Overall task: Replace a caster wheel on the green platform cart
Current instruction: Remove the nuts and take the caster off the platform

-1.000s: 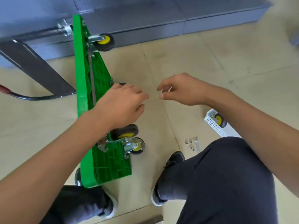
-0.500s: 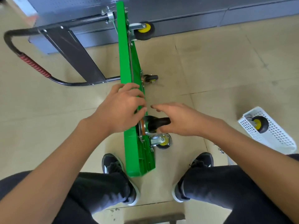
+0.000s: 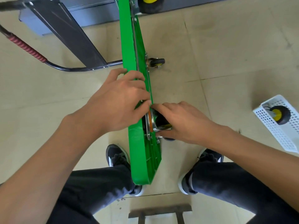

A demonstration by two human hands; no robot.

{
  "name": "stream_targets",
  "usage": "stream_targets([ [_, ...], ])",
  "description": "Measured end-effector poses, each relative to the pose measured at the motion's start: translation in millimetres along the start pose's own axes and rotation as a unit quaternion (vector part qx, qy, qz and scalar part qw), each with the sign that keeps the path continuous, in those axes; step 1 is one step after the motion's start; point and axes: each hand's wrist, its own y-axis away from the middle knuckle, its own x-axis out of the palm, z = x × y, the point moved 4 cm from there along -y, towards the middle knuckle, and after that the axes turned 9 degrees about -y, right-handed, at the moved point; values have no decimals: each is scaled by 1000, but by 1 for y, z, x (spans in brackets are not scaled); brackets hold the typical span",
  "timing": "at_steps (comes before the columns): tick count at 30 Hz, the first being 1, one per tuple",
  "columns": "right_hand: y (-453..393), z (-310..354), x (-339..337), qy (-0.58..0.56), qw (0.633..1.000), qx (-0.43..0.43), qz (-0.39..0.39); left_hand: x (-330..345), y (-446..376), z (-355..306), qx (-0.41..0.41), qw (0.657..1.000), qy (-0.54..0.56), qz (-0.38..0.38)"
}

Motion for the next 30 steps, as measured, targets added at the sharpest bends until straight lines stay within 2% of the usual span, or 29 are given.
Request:
stream_targets([
  [6,-1,2,0,-14,1000,-2,-26,1,1,0,-3,1000,2,-8],
  [30,3,-2,-2,-58,998,12,-17,-2,-2,-4,-9,1000,2,-17],
])
